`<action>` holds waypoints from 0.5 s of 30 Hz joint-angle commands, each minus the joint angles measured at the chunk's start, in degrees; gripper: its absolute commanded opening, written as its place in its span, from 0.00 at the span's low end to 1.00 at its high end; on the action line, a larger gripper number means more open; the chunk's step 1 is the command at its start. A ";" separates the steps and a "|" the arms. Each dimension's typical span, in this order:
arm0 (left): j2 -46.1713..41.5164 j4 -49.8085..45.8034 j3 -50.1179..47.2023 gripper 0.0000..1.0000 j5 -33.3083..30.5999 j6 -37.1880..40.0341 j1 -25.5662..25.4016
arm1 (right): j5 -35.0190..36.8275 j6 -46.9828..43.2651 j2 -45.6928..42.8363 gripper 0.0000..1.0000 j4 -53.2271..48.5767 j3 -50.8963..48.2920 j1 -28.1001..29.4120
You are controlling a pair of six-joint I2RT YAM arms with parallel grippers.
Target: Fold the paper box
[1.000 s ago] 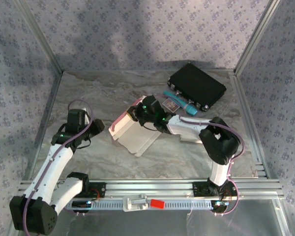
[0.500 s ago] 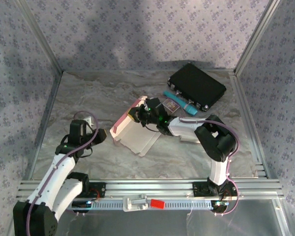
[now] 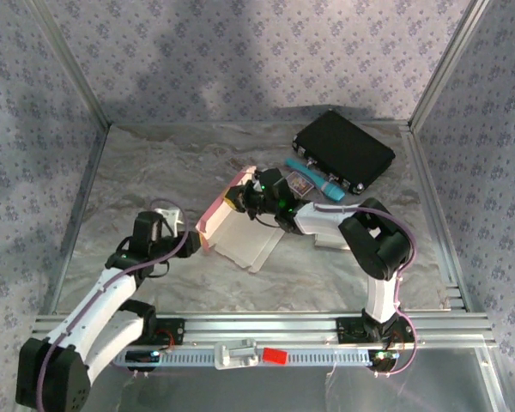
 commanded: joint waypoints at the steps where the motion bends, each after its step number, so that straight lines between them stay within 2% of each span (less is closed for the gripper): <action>1: -2.68 6.52 -3.20 0.38 -3.55 3.23 -1.95 | -2.35 -1.87 1.77 0.00 -3.71 1.02 -1.18; 5: -2.64 13.24 -6.73 0.40 -3.77 4.94 -2.06 | -4.57 -1.77 2.25 0.00 -3.80 1.47 -2.31; 15: 5.30 21.79 -5.86 0.40 0.21 9.71 -2.22 | -6.44 -1.15 3.13 0.00 -3.63 1.96 -3.24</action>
